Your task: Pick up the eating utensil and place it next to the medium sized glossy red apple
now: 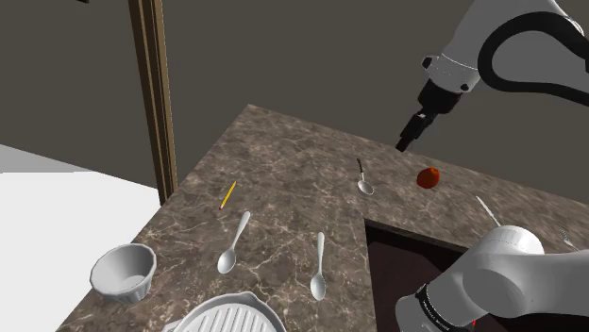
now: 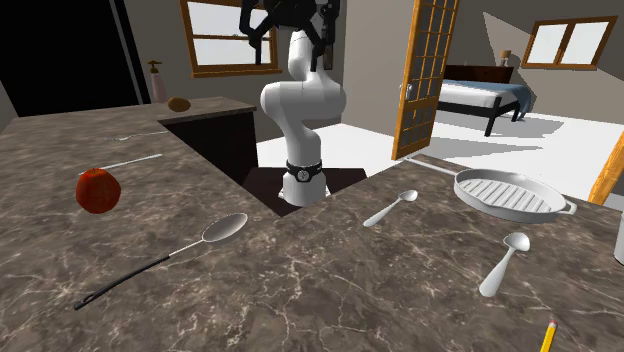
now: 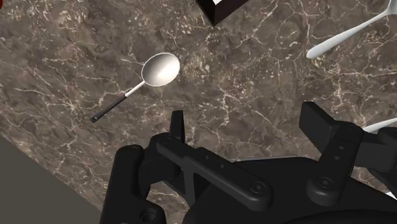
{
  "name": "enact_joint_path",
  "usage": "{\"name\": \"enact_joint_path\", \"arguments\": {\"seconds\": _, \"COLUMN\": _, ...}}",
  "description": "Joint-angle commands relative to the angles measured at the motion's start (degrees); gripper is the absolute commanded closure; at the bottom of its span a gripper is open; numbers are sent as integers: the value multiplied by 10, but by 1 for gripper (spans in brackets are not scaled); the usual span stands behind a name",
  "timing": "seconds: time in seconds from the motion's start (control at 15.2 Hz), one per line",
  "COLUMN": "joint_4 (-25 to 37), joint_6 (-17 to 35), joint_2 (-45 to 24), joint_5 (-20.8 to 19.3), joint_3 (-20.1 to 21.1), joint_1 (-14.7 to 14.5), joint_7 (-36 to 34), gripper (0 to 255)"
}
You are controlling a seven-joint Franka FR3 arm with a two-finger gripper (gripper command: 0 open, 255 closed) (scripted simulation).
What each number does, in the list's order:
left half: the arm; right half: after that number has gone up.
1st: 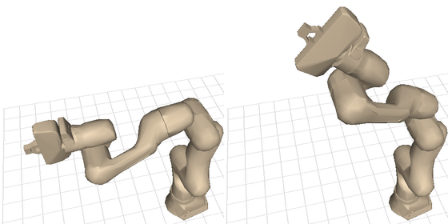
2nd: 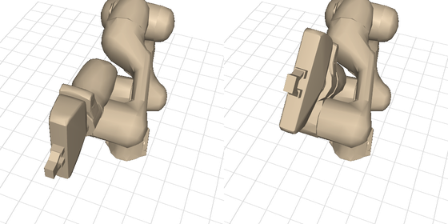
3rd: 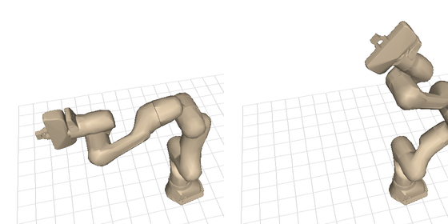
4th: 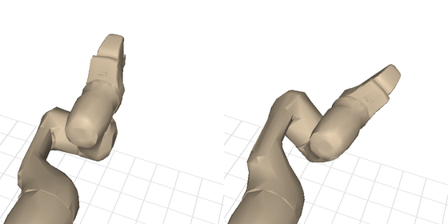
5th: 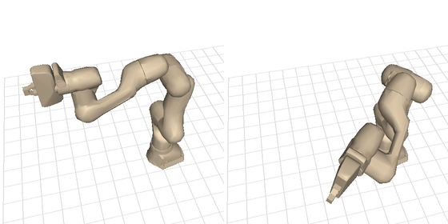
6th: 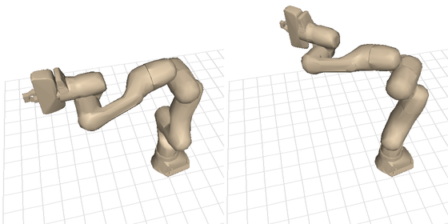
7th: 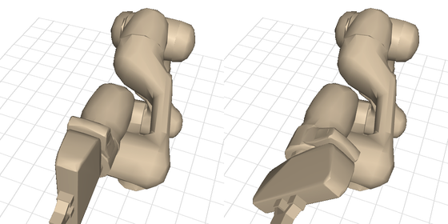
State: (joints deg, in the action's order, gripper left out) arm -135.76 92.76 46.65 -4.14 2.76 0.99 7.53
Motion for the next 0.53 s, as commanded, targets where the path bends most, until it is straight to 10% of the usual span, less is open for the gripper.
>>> {"name": "enact_joint_path", "arguments": {"seconds": 0.0, "joint_4": 0, "joint_6": 0, "joint_2": 0, "joint_5": 0, "joint_3": 0, "joint_1": 0, "joint_7": 0, "gripper": 0}}
{"name": "enact_joint_path", "arguments": {"seconds": 0.46, "joint_4": -128, "joint_6": 54, "joint_2": 51, "joint_5": 85, "joint_3": 49, "joint_1": 13, "joint_7": -157, "gripper": 0}}
